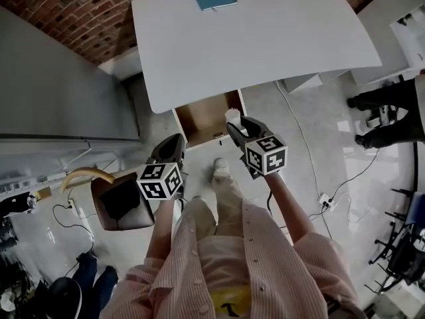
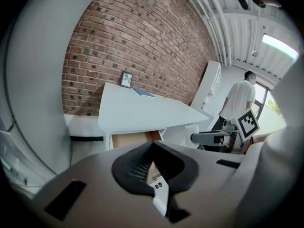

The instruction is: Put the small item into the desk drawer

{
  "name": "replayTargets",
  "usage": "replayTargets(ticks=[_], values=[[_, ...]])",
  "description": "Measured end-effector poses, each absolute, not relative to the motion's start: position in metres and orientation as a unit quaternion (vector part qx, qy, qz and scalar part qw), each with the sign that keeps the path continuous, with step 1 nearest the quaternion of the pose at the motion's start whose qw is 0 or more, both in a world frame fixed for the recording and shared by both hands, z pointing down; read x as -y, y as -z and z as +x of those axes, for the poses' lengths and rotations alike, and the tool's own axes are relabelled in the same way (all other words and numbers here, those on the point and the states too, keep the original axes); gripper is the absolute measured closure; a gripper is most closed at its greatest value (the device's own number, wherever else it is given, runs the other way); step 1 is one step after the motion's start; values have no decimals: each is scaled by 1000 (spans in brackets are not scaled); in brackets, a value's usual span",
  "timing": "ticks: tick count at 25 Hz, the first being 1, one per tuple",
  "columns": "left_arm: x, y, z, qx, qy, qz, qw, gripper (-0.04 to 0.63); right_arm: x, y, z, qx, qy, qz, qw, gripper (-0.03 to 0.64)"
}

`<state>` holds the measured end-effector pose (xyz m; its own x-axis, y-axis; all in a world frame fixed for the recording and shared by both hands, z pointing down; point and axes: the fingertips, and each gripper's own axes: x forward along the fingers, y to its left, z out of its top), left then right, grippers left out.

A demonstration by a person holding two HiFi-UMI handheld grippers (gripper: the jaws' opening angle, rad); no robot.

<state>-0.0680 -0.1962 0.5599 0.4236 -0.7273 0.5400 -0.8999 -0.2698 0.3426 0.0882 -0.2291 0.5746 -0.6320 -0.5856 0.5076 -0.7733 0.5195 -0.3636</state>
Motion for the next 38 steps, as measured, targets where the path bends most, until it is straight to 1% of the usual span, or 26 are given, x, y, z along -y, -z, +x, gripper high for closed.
replayTargets(ticks=[10, 21, 29, 33, 35, 38], values=[[218, -616, -60, 540, -138, 754, 348, 597, 264, -656, 74, 862, -270, 336, 266, 453], [242, -691, -54, 537, -133, 746, 371, 597, 294, -746, 51, 866, -187, 268, 379, 453], [260, -733, -56, 529, -136, 746, 381, 597, 309, -799, 31, 862, -140, 218, 436, 451], [268, -749, -53, 523, -137, 747, 388, 597, 312, -824, 25, 849, -149, 194, 469, 453], [272, -754, -51, 519, -138, 748, 390, 597, 317, -826, 20, 847, -147, 188, 475, 451], [275, -760, -46, 516, -140, 748, 393, 597, 324, -827, 14, 849, -112, 174, 486, 453]])
